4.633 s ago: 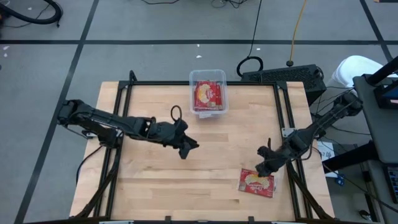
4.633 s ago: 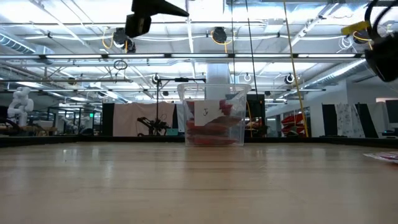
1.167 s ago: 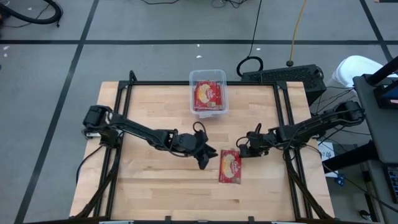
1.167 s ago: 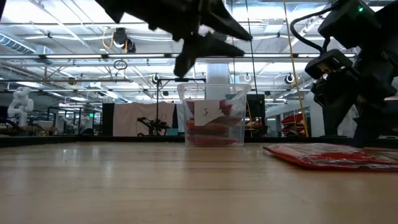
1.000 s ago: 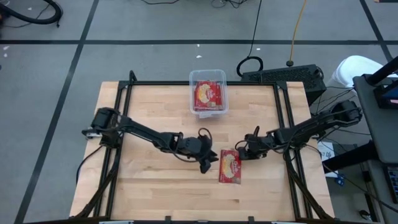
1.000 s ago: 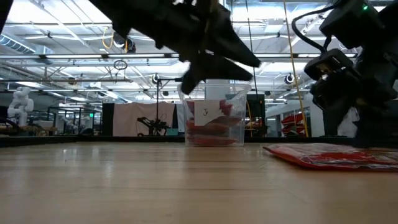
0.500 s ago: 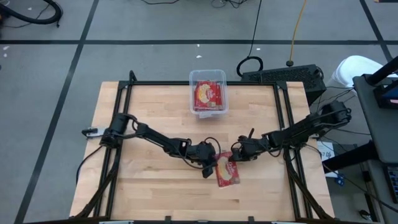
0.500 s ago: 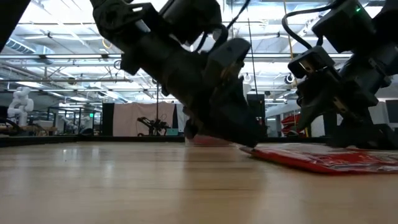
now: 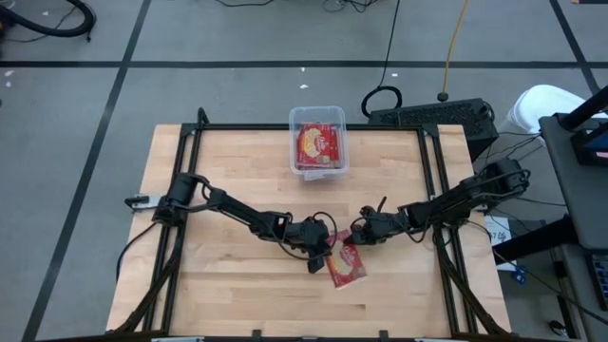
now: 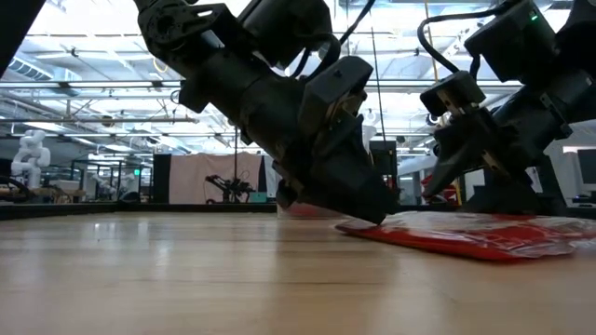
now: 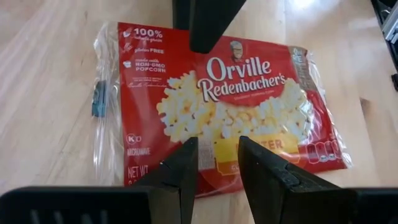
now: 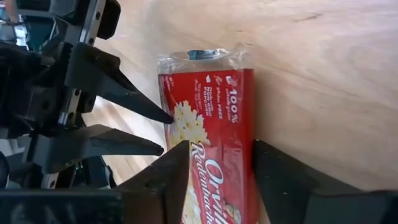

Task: Sort popcorn bags into baskets
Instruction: Put the red popcorn bag into the transparent container

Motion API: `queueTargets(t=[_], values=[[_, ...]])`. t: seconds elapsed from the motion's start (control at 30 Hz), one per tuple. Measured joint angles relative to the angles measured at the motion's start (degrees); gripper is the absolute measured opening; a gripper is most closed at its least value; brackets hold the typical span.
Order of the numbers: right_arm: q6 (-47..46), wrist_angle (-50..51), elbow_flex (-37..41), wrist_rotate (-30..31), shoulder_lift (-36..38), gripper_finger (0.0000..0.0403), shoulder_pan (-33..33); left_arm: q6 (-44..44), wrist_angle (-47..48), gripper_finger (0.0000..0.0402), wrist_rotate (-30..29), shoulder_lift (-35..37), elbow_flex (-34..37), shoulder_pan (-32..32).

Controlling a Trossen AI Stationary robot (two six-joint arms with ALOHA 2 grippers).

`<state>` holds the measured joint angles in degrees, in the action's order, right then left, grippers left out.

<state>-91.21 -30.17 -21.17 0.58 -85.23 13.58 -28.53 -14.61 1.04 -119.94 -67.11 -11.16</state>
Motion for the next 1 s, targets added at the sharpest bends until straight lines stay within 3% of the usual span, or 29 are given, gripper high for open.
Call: queueTargets(t=[0.53, 0.63, 0.83, 1.0], values=[[3.52, -1.62, 0.02, -0.66, -0.04, 0.0048, 0.00, 1.50, 2.29, 0.0117, -0.61, 0.11, -0.02, 1.11], [4.05, -1.66, 0.02, -0.64, -0.04, 0.0016, 0.00, 0.22, 2.48, 0.0117, 1.88, 0.56, -0.02, 2.14], [4.75, -2.61, -0.02, -0.64, 0.00, 0.0011, 0.00, -11.66, 7.28, 0.0117, 8.99, 6.87, 0.02, 5.56], [4.49, -6.08, -0.04, -0.52, 1.21, 0.0003, -0.08, -15.62, 17.68, 0.0117, 7.33, 16.07, 0.02, 6.75]])
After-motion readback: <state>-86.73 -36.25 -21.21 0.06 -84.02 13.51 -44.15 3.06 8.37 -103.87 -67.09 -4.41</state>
